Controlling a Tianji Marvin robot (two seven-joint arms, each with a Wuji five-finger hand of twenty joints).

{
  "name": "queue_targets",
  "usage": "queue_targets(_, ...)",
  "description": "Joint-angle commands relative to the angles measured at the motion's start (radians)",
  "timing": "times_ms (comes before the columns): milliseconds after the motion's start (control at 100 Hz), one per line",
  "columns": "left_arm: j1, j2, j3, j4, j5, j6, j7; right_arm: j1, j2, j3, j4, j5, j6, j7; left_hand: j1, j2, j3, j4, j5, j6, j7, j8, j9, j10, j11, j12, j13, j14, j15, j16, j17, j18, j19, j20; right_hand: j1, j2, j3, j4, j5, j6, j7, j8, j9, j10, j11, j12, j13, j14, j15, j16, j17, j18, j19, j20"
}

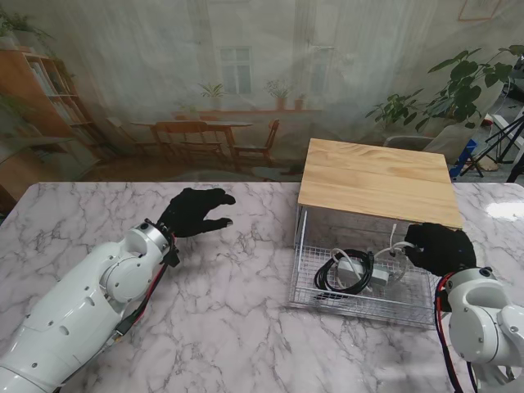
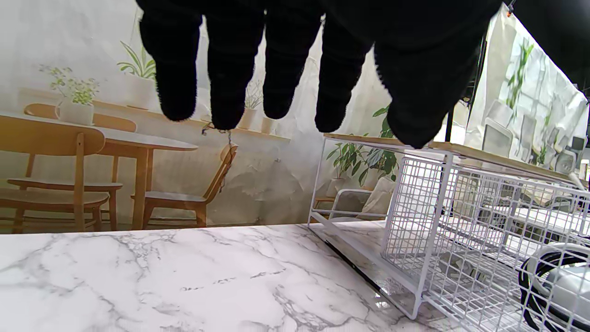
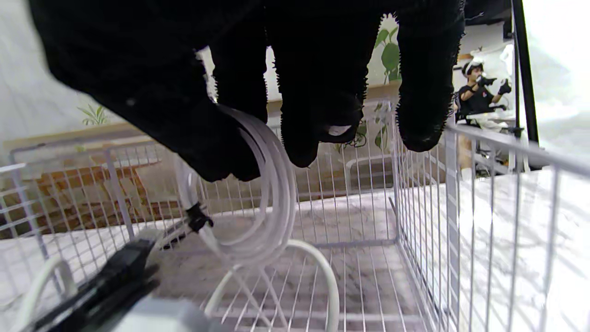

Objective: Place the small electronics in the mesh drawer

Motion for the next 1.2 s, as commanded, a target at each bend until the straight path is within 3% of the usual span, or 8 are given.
queue_targets(0, -0.004, -0.001, 0.005, 0.005, -0.002, 0.006, -0.019, -0.002, 0.003, -0.01, 0.019, -0.008, 0.003, 0.028, 0.009, 0.041, -0.02, -0.021, 0.019, 0.008, -0.016, 0.007, 0.011, -0.004, -0.023, 0.008, 0.01, -0.004, -0.007, 0.009, -0.016, 0.027, -0.027, 0.014, -0.009, 0.019, -0.022, 0.025, -0.051, -0.009, -0.05, -0.065, -0.029, 0.041, -0.045, -0.04, -0.04, 0.005, -0.096, 0.031, -0.023, -0.02, -0.012, -0.004)
queue_targets(100, -0.006, 0.0, 0.007, 0.006, -0.001, 0.006, -0.022, 0.002, 0.008, -0.023, 0.032, -0.025, 0.004, 0.049, 0.009, 0.042, -0.021, -0.021, 0.019, 0.007, -0.016, 0.007, 0.011, -0.005, -0.022, 0.008, 0.01, -0.004, -0.007, 0.009, -0.016, 0.027, -0.028, 0.015, -0.12, 0.023, -0.037, 0.051, -0.063, 0.049, -0.224, -0.123, -0.072, 0.051, -0.125, -0.138, -0.061, 0.099, -0.317, 0.023, -0.043, -0.018, -0.029, 0.006)
queue_targets(170, -0.007, 0.0, 0.008, 0.007, 0.001, 0.004, -0.023, 0.005, 0.011, -0.031, 0.039, -0.052, 0.006, 0.06, 0.009, 0.041, -0.021, -0.021, 0.019, 0.008, -0.016, 0.007, 0.012, -0.005, -0.022, 0.008, 0.01, -0.003, -0.007, 0.009, -0.016, 0.026, -0.03, 0.015, -0.222, 0.038, -0.027, 0.127, -0.067, 0.092, -0.425, -0.069, -0.123, 0.061, -0.209, -0.223, -0.078, 0.194, -0.54, -0.107, -0.06, -0.021, -0.046, 0.009)
queue_targets(260, -0.009, 0.0, 0.009, 0.008, -0.001, 0.003, -0.023, 0.006, 0.014, -0.036, 0.043, -0.094, 0.004, 0.069, 0.008, 0.043, -0.021, -0.021, 0.018, 0.007, -0.016, 0.006, 0.011, -0.005, -0.022, 0.008, 0.01, -0.005, -0.007, 0.009, -0.016, 0.027, -0.03, 0.016, -0.319, 0.013, -0.079, 0.124, -0.165, 0.138, -0.567, -0.069, -0.229, 0.081, -0.279, -0.307, -0.048, 0.295, -0.819, -0.324, -0.079, -0.028, -0.068, 0.005)
queue_targets(300, -0.01, 0.0, 0.009, 0.009, -0.001, 0.003, -0.023, 0.007, 0.013, -0.04, 0.048, -0.103, 0.003, 0.054, 0.009, 0.042, -0.021, -0.021, 0.017, 0.008, -0.017, 0.006, 0.011, -0.004, -0.022, 0.008, 0.01, -0.004, -0.008, 0.009, -0.016, 0.027, -0.03, 0.016, -0.355, 0.001, -0.096, 0.12, -0.196, 0.154, -0.599, -0.078, -0.262, 0.087, -0.299, -0.332, -0.06, 0.309, -0.855, -0.35, -0.085, -0.029, -0.078, 0.001)
queue_targets(600, -0.005, -0.001, 0.009, 0.011, -0.003, 0.011, -0.019, -0.055, -0.006, -0.013, -0.039, -0.077, -0.068, -0.083, 0.009, 0.044, -0.02, -0.021, 0.017, 0.009, -0.018, 0.005, 0.011, -0.005, -0.023, 0.007, 0.011, -0.003, -0.008, 0.01, -0.017, 0.028, -0.033, 0.017, -0.433, -0.039, -0.156, 0.116, -0.251, 0.132, -0.646, -0.082, -0.349, 0.095, -0.351, -0.423, -0.229, 0.322, -0.909, -0.395, -0.176, -0.015, -0.251, -0.102)
queue_targets(860, 0.002, -0.002, 0.007, 0.016, -0.005, 0.017, -0.012, -0.16, -0.011, -0.052, -0.126, -0.115, -0.123, -0.15, 0.009, 0.044, -0.021, -0.021, 0.018, 0.009, -0.018, 0.004, 0.014, -0.006, -0.022, 0.008, 0.011, -0.002, -0.008, 0.01, -0.019, 0.029, -0.035, 0.018, -0.403, -0.103, -0.12, 0.118, -0.129, 0.128, -0.53, -0.005, -0.218, 0.087, -0.118, -0.222, 0.0, 0.307, -0.827, -0.345, -0.054, -0.037, -0.109, -0.059)
queue_targets(1190, 0.012, 0.0, -0.004, 0.013, 0.004, 0.02, -0.011, -0.214, -0.007, -0.124, -0.157, -0.129, -0.101, -0.133, 0.009, 0.045, -0.021, -0.021, 0.017, 0.009, -0.018, 0.004, 0.015, -0.006, -0.021, 0.009, 0.011, -0.003, -0.007, 0.011, -0.019, 0.029, -0.036, 0.02, -0.341, -0.129, -0.024, 0.107, -0.063, 0.109, -0.44, 0.046, -0.079, 0.076, -0.109, -0.187, 0.128, 0.31, -0.772, -0.298, 0.045, -0.06, -0.05, -0.075)
